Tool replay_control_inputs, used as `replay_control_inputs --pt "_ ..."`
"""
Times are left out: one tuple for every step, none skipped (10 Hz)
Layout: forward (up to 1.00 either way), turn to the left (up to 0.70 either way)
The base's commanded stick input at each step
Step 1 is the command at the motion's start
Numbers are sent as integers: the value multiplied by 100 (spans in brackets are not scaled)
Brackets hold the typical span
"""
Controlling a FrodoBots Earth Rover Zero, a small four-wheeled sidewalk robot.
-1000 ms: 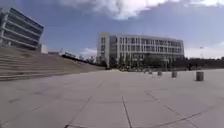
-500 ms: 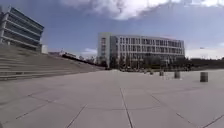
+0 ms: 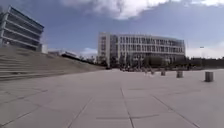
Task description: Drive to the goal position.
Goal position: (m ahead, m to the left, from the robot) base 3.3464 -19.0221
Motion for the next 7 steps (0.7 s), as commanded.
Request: replay_control_inputs --pt "50 1" --pt "50 1" --pt "50 1" --pt "50 1" --pt "50 1" --pt "50 1" --pt "50 1"
